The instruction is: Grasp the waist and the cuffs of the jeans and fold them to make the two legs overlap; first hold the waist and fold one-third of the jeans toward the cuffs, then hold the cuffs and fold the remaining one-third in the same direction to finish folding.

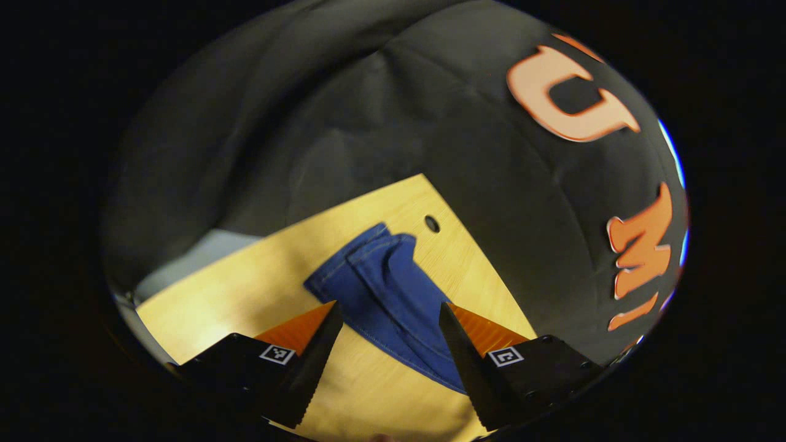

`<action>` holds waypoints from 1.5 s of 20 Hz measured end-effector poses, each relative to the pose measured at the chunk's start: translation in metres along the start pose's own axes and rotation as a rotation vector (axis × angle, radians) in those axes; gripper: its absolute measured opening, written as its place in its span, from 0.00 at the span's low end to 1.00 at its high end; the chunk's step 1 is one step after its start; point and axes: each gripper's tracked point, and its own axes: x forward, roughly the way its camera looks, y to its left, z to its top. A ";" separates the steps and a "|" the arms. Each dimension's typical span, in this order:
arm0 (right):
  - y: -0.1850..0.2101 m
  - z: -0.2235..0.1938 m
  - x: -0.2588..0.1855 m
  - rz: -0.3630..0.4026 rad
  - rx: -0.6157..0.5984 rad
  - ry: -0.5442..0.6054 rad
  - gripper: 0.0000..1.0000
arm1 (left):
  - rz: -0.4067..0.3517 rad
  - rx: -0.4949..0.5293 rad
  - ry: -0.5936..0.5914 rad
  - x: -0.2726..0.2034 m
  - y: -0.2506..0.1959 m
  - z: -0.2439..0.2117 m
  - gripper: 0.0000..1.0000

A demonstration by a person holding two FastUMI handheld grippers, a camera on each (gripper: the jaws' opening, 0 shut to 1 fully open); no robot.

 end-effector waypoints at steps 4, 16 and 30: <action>-0.023 0.034 -0.024 -0.051 -0.007 -0.072 0.80 | 0.016 -0.168 0.120 0.033 0.025 -0.019 0.98; -0.045 0.048 -0.040 -0.110 -0.035 -0.113 0.80 | 0.099 -0.294 0.168 0.095 0.034 -0.011 0.95; -0.074 0.064 -0.053 -0.159 -0.037 -0.145 0.81 | -0.064 -0.338 0.160 0.135 0.009 -0.015 0.51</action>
